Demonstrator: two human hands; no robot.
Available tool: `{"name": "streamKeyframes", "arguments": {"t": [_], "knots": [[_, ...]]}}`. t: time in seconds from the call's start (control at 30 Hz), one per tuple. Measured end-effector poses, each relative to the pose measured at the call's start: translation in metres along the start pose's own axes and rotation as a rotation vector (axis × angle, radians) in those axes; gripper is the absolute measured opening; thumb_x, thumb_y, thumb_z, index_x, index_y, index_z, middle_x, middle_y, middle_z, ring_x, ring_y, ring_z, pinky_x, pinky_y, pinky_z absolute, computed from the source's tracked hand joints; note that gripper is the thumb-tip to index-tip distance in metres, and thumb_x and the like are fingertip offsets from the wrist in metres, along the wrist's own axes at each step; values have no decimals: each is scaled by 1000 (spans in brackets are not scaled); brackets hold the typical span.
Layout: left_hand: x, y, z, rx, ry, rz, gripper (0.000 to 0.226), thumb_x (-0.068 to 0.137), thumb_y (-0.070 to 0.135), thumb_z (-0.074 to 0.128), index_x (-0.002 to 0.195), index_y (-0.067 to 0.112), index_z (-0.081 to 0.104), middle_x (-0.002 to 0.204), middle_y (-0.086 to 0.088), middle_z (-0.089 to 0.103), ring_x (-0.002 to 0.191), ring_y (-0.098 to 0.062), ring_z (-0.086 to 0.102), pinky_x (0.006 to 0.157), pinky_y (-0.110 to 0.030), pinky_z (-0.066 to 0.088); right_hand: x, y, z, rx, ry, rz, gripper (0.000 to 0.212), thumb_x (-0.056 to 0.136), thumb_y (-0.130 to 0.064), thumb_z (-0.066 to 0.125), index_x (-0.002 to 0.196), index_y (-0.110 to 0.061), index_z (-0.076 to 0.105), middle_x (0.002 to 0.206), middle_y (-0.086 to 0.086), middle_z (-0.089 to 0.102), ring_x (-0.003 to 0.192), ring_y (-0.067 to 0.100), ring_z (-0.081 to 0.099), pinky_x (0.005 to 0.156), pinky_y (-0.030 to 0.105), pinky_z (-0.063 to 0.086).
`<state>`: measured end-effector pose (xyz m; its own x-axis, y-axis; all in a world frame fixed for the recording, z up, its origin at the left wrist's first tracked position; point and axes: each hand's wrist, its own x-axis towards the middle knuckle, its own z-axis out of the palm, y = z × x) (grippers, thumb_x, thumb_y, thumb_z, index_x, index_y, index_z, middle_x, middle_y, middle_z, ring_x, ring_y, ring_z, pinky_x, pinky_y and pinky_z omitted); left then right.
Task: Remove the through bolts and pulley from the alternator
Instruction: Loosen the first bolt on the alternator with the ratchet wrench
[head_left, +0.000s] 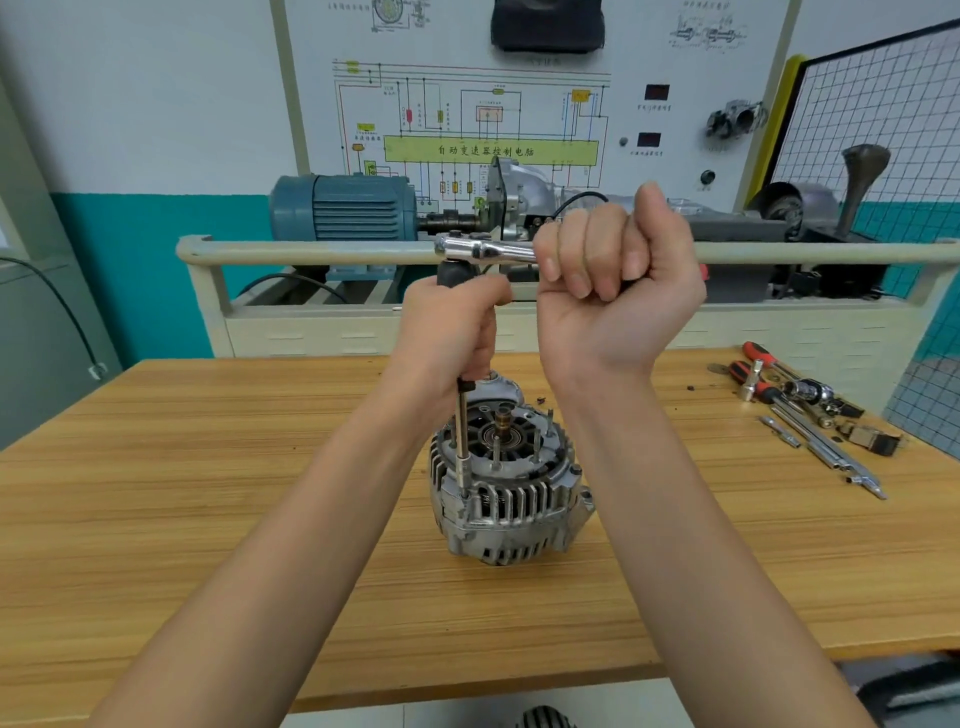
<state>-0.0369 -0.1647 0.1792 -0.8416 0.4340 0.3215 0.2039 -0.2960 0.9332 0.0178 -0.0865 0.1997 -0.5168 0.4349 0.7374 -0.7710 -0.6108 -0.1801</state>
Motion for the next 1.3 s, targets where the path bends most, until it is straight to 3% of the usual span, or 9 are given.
{"name": "streamKeyframes", "arguments": {"t": [0.1, 0.23, 0.5, 0.6, 0.7, 0.9, 1.03, 1.17, 1.3], "knots": [[-1, -4, 8, 23, 225, 61, 39, 83, 2, 54, 56, 17, 30, 48, -1, 25, 41, -14, 18, 42, -20, 17, -14, 9, 12, -213, -122, -190, 44, 86, -1, 38, 47, -22, 35, 37, -3, 29, 37, 11, 23, 47, 30, 21], [-1, -7, 10, 34, 236, 76, 37, 81, 1, 54, 57, 18, 32, 52, -2, 24, 45, -15, 19, 42, -20, 17, -23, 13, 16, -271, -138, -307, 42, 83, 4, 37, 49, -20, 31, 39, -3, 28, 37, 9, 25, 47, 28, 20], [2, 3, -23, -66, -425, -4, 36, 76, 8, 59, 46, 19, 40, 38, 6, 29, 33, -10, 24, 38, -18, 23, 19, -2, -14, 327, 104, 260, 48, 83, -15, 42, 36, -15, 34, 31, -3, 25, 36, 10, 13, 41, 20, 21], [2, 1, -19, -140, -505, -53, 39, 78, 8, 55, 46, 18, 37, 35, 7, 25, 27, -5, 20, 35, -12, 18, 24, -1, -21, 445, 162, 277, 47, 83, -15, 42, 37, -14, 34, 31, -2, 24, 37, 9, 10, 39, 20, 21], [4, -1, -13, -91, -367, -56, 49, 87, 6, 53, 45, 20, 33, 36, 8, 23, 28, -5, 16, 35, -11, 14, 17, -3, -16, 306, 149, 174, 47, 82, -13, 44, 36, -16, 35, 32, -4, 24, 31, 10, 21, 38, 21, 24], [0, -9, 6, 22, 152, 104, 41, 84, 0, 56, 57, 17, 30, 45, 1, 24, 38, -13, 17, 41, -17, 17, -8, 6, 9, -150, -101, -165, 48, 86, -3, 40, 41, -19, 32, 36, -4, 28, 34, 11, 22, 44, 27, 19], [-2, -10, 13, 53, 241, 177, 30, 79, 0, 62, 62, 12, 40, 60, -8, 26, 57, -21, 20, 51, -29, 18, -23, 14, 16, -336, -142, -364, 43, 83, 6, 47, 50, -14, 27, 40, 4, 23, 37, 10, 26, 44, 26, 20], [-3, -8, 2, 55, 70, 126, 39, 80, -3, 61, 59, 17, 35, 48, 1, 26, 40, -12, 20, 40, -19, 19, -10, 1, 8, -180, -131, -196, 49, 85, -2, 38, 41, -20, 28, 35, -5, 30, 34, 10, 22, 44, 26, 19], [1, 0, -17, -60, -334, 26, 39, 80, 6, 60, 47, 19, 42, 40, 5, 31, 33, -9, 24, 37, -18, 22, 12, -7, -7, 165, 57, 152, 51, 85, -13, 40, 35, -17, 35, 32, -5, 25, 32, 10, 19, 41, 21, 23]]}}
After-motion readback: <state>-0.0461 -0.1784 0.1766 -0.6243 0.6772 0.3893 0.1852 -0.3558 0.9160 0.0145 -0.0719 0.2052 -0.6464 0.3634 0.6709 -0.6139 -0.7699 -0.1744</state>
